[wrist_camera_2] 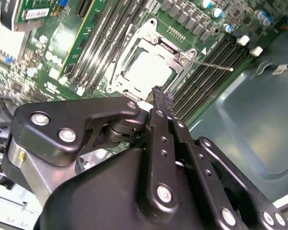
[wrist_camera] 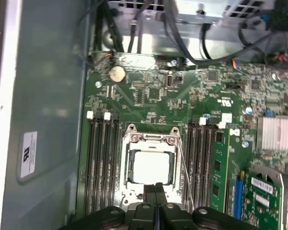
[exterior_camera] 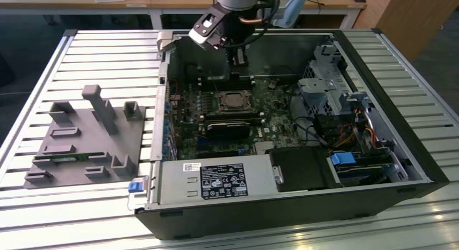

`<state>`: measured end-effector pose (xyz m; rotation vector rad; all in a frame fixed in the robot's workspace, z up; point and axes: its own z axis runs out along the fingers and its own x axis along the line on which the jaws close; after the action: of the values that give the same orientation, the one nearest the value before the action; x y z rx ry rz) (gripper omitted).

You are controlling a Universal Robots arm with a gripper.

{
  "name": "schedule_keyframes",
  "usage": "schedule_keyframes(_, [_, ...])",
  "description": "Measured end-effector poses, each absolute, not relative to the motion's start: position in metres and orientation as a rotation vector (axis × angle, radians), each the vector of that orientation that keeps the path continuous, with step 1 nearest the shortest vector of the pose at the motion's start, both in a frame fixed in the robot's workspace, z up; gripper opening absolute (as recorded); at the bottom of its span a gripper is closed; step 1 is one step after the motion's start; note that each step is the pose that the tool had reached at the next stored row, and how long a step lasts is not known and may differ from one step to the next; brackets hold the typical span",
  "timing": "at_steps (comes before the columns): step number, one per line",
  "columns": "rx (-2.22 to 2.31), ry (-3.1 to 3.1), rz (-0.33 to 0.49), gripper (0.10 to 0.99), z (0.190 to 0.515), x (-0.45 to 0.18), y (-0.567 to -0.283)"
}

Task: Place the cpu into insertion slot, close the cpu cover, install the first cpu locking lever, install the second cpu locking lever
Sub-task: 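Install the first cpu locking lever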

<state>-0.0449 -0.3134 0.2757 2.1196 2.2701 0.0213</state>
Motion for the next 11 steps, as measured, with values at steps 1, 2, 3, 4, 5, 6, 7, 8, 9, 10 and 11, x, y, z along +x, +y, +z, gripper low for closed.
schedule_keyframes(1, [2.098,2.291,0.022,0.106,0.2757,-0.0450,-0.3134])
schedule_keyframes(2, [2.077,2.310,0.022,0.106,0.2756,-0.0450,-0.3134])
schedule_keyframes(3, [2.056,2.328,0.023,0.106,0.2756,-0.0449,-0.3134])
schedule_keyframes(4, [2.036,2.346,0.023,0.106,0.2756,-0.0449,-0.3134])
schedule_keyframes(5, [2.016,2.364,0.024,0.106,0.2756,-0.0449,-0.3134])
schedule_keyframes(6, [1.996,2.380,0.024,0.106,0.2756,-0.0449,-0.3134])
schedule_keyframes(7, [1.976,2.397,0.024,0.106,0.2756,-0.0449,-0.3134])
schedule_keyframes(8, [1.956,2.413,0.025,0.106,0.2756,-0.0449,-0.3134])
schedule_keyframes(9, [1.936,2.430,0.025,0.106,0.2756,-0.0449,-0.3134])
schedule_keyframes(10, [1.916,2.446,0.026,0.106,0.2756,-0.0449,-0.3134])
schedule_keyframes(11, [1.895,2.462,0.026,0.106,0.2756,-0.0449,-0.3134])
